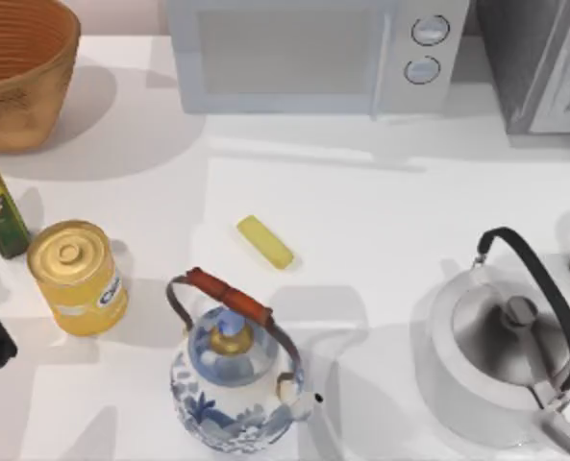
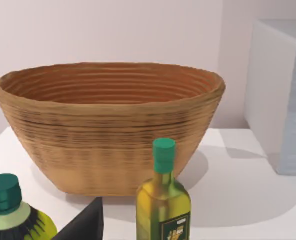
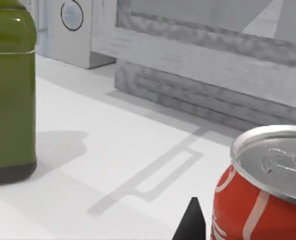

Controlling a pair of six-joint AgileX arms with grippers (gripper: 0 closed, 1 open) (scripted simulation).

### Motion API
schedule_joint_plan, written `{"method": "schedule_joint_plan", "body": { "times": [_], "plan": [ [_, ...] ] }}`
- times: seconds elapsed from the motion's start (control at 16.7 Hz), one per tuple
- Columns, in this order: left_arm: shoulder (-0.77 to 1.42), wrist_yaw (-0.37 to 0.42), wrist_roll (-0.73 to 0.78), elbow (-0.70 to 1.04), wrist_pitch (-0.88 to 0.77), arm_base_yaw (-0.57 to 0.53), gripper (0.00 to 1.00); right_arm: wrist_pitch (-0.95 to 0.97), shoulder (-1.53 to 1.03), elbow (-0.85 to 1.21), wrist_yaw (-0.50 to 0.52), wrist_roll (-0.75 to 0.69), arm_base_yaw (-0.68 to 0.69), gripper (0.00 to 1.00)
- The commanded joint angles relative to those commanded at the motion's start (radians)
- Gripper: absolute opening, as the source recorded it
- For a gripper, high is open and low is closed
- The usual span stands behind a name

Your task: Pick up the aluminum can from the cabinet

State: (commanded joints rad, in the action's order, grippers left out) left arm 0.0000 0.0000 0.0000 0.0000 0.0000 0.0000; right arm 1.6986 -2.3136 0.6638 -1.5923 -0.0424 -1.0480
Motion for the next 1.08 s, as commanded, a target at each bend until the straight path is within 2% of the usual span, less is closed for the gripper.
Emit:
{"method": "schedule_joint_plan", "body": {
  "times": [0.42,0.72,1.08],
  "plan": [
    [0.0,0.0,0.0,0.0,0.0,0.0,1.0,0.034,0.041,-0.194,-0.109,-0.032,0.071,0.0],
    [0.0,0.0,0.0,0.0,0.0,0.0,1.0,0.037,0.046,-0.209,-0.119,-0.035,0.077,0.0],
    [0.0,0.0,0.0,0.0,0.0,0.0,1.0,0.037,0.046,-0.209,-0.119,-0.035,0.077,0.45]
  ]
}}
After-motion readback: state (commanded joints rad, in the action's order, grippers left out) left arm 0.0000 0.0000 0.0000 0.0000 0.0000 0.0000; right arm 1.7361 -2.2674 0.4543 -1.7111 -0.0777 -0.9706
